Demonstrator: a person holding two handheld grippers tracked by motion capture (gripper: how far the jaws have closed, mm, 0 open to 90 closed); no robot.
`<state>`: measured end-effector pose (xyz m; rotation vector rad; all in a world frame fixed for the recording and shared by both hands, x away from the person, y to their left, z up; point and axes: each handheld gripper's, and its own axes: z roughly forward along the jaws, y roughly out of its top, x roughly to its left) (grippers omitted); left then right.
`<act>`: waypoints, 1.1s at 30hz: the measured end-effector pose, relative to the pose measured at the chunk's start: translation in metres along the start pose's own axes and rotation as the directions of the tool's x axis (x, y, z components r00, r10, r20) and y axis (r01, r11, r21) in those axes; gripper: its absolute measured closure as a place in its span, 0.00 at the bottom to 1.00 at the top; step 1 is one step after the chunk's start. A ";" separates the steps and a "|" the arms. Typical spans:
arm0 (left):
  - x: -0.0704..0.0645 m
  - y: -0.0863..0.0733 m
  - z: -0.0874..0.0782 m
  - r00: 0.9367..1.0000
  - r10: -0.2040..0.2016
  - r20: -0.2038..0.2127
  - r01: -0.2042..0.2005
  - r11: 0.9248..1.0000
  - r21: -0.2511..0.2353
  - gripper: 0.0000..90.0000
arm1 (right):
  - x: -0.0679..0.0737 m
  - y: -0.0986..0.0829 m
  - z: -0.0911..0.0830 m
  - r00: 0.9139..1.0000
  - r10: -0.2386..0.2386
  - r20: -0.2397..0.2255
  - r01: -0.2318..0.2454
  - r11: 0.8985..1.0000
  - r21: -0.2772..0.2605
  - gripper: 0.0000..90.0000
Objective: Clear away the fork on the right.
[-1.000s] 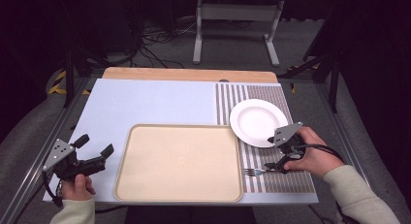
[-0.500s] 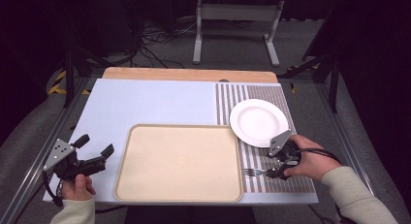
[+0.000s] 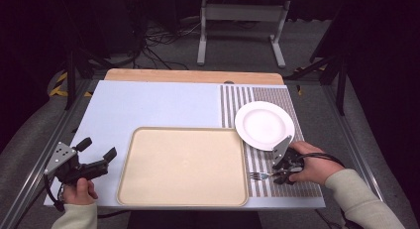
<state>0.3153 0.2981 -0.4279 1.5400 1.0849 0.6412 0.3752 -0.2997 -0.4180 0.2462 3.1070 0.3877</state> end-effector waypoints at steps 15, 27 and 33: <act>0.001 0.000 0.000 1.000 -0.003 0.003 0.003 1.000 -0.001 0.04 | -0.004 0.012 -0.002 0.989 -0.145 -0.023 0.147 0.974 0.174 0.87; 0.001 0.000 -0.001 1.000 -0.005 0.002 0.005 1.000 -0.004 0.04 | -0.005 0.013 -0.002 0.984 -0.172 -0.039 0.177 0.967 0.182 0.87; 0.001 0.000 0.000 1.000 -0.004 0.004 0.004 1.000 0.000 0.04 | -0.004 0.015 -0.011 0.987 -0.160 -0.019 0.161 0.973 0.167 0.87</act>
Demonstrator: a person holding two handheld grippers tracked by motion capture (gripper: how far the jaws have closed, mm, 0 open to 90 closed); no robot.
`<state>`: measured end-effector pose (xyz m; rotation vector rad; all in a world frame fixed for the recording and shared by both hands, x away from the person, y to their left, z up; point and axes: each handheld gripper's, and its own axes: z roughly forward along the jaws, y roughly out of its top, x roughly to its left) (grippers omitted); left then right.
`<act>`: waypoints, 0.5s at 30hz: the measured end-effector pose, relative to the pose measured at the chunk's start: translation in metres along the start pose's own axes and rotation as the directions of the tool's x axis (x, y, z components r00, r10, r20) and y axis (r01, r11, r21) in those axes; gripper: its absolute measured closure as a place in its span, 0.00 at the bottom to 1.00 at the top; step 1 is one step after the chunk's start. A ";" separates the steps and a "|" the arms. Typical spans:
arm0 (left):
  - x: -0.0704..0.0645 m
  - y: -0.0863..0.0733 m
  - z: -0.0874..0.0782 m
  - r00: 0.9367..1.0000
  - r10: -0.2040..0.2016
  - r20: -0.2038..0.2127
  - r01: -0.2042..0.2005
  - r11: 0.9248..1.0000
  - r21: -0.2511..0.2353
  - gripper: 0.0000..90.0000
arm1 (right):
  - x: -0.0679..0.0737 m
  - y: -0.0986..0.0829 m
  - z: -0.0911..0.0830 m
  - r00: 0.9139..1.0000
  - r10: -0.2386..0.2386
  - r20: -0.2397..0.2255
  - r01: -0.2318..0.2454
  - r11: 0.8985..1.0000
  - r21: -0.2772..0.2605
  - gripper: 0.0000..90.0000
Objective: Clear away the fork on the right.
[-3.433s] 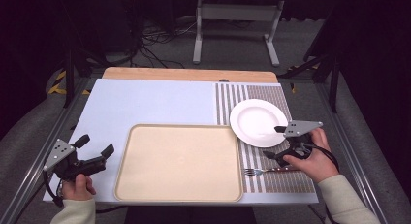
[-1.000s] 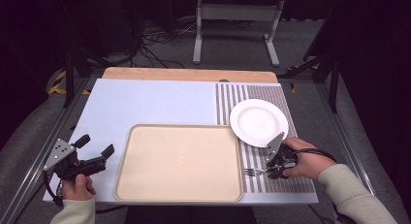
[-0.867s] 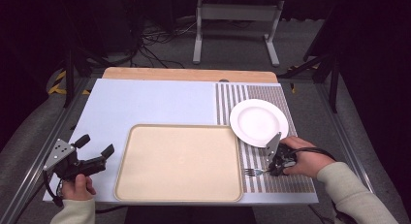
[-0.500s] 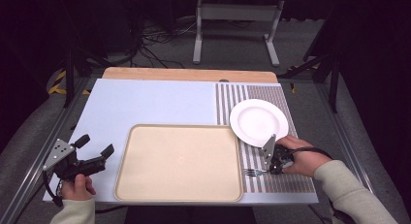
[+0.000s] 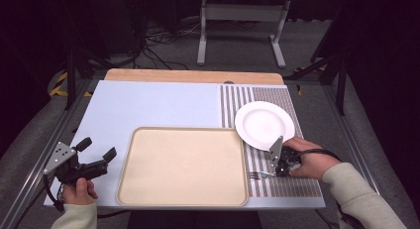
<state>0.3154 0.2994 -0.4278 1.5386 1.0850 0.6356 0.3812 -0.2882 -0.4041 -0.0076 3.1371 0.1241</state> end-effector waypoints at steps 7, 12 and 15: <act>0.000 0.000 0.000 1.000 0.001 0.001 -0.001 1.000 -0.001 0.04 | -0.001 0.002 -0.014 0.999 0.008 0.036 -0.007 0.999 -0.033 0.87; 0.000 0.000 0.000 1.000 0.000 -0.001 0.000 1.000 -0.004 0.04 | -0.002 0.002 -0.024 0.997 0.052 0.059 -0.048 0.996 -0.072 0.87; -0.001 0.000 0.000 1.000 0.002 0.001 -0.002 1.000 0.000 0.04 | -0.002 0.003 -0.030 0.995 0.077 0.069 -0.070 0.993 -0.099 0.87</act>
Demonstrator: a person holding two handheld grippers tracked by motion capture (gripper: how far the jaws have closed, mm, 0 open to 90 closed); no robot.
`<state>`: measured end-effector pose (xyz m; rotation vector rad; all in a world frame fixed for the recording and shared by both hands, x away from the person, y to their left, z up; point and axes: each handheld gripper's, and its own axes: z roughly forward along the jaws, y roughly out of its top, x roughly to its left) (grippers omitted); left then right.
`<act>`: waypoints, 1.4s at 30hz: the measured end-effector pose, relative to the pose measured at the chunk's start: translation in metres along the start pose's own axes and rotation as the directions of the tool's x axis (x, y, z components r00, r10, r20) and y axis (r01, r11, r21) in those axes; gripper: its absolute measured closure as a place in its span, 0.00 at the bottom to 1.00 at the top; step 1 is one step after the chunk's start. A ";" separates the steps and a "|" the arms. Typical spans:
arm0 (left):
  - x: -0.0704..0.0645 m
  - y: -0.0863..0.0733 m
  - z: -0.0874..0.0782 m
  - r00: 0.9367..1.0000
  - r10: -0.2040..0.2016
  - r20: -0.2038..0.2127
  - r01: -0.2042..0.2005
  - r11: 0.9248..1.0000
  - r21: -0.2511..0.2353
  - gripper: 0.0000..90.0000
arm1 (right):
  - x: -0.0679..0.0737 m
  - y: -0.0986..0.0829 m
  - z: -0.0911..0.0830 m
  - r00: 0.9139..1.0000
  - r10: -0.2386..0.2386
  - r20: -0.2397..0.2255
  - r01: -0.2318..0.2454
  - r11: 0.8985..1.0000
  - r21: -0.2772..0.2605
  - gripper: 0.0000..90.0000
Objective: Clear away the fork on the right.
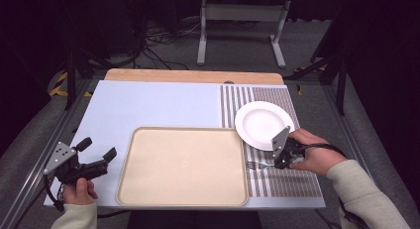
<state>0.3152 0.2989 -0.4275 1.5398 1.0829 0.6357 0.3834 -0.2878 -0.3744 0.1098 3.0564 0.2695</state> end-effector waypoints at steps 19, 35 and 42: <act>0.000 0.000 0.000 1.000 -0.001 0.000 0.001 1.000 0.000 0.04 | -0.003 0.002 -0.024 0.936 0.352 -0.002 -0.348 0.926 -0.148 0.87; 0.000 0.000 0.000 1.000 -0.003 0.003 0.003 1.000 0.005 0.04 | -0.001 0.004 -0.037 0.827 0.559 -0.061 -0.556 0.797 -0.236 0.87; 0.001 0.000 0.000 1.000 -0.004 0.002 0.004 1.000 0.003 0.04 | -0.002 0.010 -0.037 0.764 0.641 -0.081 -0.638 0.731 -0.243 0.87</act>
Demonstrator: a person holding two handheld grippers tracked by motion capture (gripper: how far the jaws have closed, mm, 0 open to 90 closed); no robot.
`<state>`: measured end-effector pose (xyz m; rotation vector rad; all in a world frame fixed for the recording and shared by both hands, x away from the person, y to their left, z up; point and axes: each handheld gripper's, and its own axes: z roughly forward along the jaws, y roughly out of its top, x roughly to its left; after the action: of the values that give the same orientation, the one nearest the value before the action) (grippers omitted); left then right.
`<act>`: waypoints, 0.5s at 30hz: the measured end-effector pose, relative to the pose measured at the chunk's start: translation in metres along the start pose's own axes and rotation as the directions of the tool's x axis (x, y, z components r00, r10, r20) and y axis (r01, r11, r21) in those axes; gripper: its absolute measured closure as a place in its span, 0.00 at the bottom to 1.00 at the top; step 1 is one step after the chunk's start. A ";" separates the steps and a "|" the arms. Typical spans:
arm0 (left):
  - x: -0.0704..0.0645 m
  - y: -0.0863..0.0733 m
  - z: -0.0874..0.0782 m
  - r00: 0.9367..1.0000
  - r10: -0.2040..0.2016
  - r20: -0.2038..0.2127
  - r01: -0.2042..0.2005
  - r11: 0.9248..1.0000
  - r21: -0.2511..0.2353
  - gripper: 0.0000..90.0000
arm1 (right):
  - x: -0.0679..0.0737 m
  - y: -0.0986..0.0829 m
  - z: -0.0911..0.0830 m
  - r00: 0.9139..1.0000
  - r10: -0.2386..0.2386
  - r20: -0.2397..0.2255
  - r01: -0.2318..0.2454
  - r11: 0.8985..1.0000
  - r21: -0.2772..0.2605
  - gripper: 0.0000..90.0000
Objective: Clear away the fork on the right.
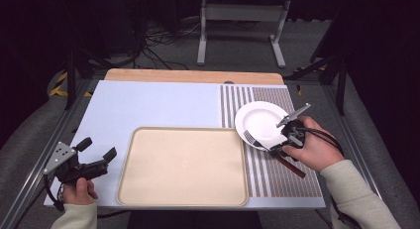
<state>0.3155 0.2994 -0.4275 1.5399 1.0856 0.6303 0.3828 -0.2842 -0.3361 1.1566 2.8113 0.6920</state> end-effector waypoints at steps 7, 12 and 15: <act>0.000 0.000 0.000 1.000 0.001 0.000 -0.001 1.000 0.000 0.04 | 0.006 0.004 0.004 0.993 0.106 -0.043 -0.108 0.994 -0.026 0.87; 0.000 0.000 0.000 1.000 0.000 -0.001 0.000 1.000 -0.001 0.04 | 0.012 0.007 0.008 0.987 0.150 -0.053 -0.152 0.988 -0.039 0.87; 0.000 0.000 0.000 1.000 0.002 0.000 -0.002 1.000 0.001 0.04 | 0.017 0.011 0.011 0.984 0.169 -0.062 -0.172 0.984 -0.042 0.87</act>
<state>0.3157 0.2991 -0.4276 1.5417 1.0841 0.6311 0.3798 -0.2615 -0.3390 1.4040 2.7482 0.8111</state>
